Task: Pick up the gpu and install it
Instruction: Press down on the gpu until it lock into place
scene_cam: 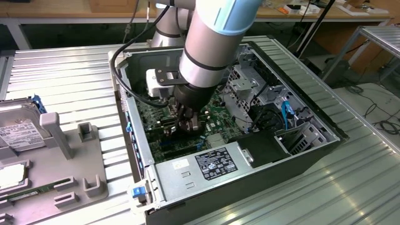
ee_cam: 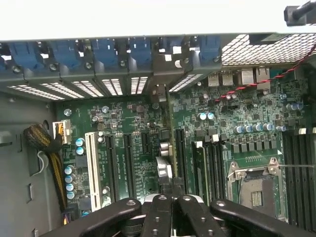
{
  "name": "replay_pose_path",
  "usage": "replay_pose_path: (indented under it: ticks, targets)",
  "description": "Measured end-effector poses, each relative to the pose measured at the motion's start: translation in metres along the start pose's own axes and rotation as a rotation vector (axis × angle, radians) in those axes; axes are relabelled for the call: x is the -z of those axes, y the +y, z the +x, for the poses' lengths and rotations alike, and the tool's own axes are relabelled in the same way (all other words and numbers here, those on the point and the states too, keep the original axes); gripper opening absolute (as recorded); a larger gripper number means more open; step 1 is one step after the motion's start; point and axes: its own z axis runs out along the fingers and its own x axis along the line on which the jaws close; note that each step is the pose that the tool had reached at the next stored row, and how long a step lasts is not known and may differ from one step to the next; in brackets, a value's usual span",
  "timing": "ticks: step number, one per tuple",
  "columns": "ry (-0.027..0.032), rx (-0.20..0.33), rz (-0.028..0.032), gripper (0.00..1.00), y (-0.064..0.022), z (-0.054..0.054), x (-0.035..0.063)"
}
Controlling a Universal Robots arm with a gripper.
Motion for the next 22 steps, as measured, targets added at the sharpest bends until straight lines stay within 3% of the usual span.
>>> replay_pose_path:
  ticks: [9,14,16,17,20,21,22]
  targets:
    - [0.0001,0.001,0.0,0.11,0.003,0.002,0.0001]
    - [0.0003,0.0,-0.0046,0.11,0.005,0.0,0.0137]
    - [-0.0019,0.0,-0.0049,0.11,0.0072,0.001,0.0136]
    - [-0.0051,0.0,-0.0075,0.11,0.0119,0.001,0.0135]
    - [-0.0102,-0.002,-0.0252,0.11,0.0195,0.001,0.0163]
    - [-0.0194,-0.002,-0.0356,0.11,0.0204,0.0,0.0165]
    - [-0.0339,-0.001,-0.0418,0.11,0.0215,-0.001,0.0163]
